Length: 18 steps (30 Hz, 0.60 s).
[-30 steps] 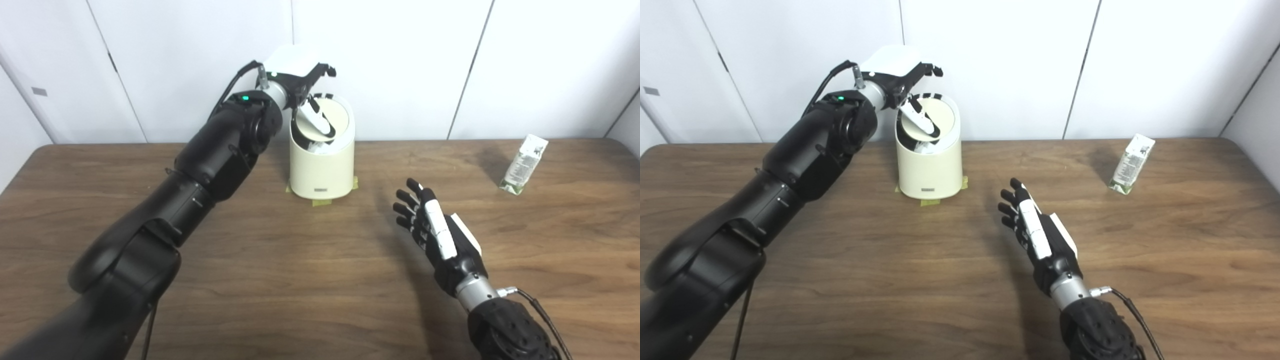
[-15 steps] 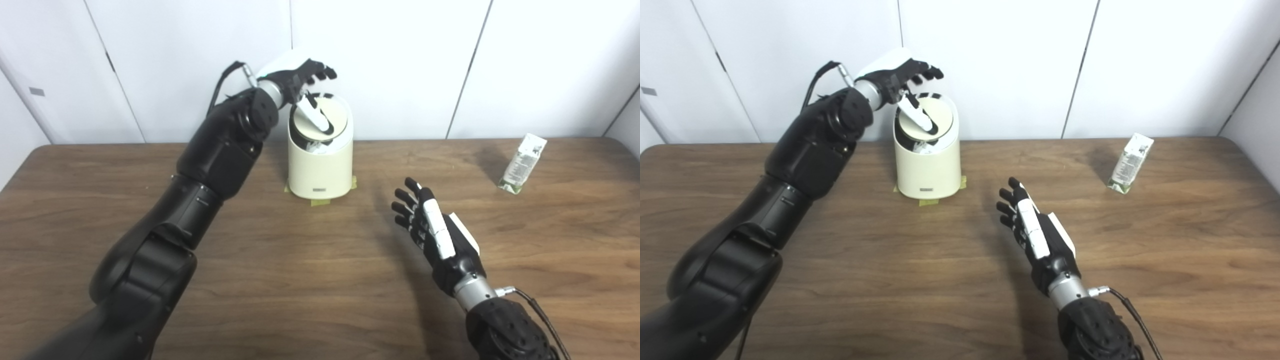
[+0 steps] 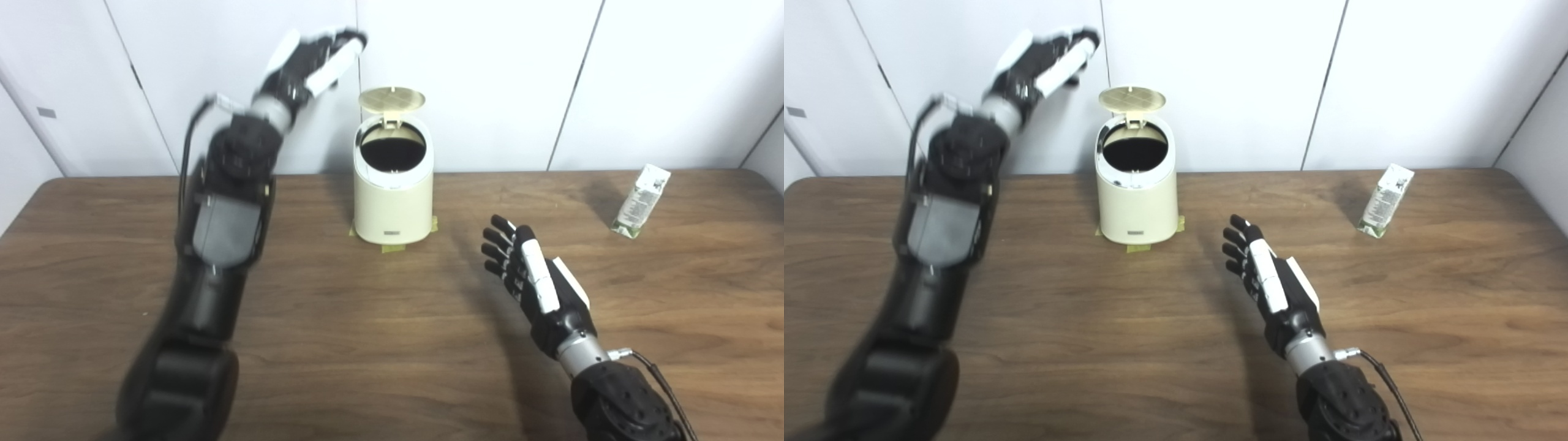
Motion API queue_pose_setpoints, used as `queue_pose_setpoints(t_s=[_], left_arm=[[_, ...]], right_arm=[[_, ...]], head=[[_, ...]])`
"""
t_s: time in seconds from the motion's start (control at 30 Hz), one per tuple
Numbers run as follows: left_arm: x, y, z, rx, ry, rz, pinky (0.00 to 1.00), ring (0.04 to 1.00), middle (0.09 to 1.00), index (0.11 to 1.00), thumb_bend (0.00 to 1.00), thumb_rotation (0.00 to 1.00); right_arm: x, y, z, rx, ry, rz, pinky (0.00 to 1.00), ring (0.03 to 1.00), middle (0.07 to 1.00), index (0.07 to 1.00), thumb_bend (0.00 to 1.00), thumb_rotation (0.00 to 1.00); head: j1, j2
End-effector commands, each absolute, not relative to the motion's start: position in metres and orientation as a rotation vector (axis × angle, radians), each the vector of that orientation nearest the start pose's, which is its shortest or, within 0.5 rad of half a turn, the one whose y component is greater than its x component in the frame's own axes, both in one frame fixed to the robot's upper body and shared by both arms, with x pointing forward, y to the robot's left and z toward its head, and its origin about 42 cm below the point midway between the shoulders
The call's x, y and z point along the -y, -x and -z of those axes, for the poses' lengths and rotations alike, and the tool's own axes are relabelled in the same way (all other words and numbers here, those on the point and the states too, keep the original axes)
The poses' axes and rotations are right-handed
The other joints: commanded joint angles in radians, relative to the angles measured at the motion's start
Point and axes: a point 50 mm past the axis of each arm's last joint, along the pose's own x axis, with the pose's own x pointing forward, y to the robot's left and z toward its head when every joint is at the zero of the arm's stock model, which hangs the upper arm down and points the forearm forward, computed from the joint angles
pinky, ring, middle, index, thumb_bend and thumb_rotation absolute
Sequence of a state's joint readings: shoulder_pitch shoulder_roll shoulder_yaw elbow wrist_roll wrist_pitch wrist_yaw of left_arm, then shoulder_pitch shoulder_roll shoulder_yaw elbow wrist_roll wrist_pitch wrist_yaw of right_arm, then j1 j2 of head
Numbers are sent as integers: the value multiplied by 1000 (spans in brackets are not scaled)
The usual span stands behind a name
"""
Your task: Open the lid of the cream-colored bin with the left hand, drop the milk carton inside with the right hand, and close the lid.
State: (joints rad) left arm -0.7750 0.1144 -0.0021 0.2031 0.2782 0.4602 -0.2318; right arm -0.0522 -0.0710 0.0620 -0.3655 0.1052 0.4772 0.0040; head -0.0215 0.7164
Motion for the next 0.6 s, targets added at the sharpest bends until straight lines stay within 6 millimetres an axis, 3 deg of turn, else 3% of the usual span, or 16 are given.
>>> queue_pose_setpoints(t_s=[0.0,0.17,0.43,0.57], left_arm=[[-178,-477,-332,177,-356,159,856,910,923,936,478,990],[-191,-449,-301,194,-254,93,901,922,925,929,461,1000],[-215,-404,-259,180,-149,39,938,953,964,969,542,1000],[-220,-387,-245,183,-83,11,946,954,966,963,536,1000]], right_arm=[[203,-293,-193,1,-24,-120,881,909,923,922,645,1000],[208,-294,-198,25,-16,-86,832,901,926,928,638,974],[229,-295,-209,68,-26,-14,851,922,945,928,630,842],[244,-295,-213,81,0,32,829,920,949,938,652,707]], head=[[-2,2],[-4,2],[-26,0],[-58,-1]])
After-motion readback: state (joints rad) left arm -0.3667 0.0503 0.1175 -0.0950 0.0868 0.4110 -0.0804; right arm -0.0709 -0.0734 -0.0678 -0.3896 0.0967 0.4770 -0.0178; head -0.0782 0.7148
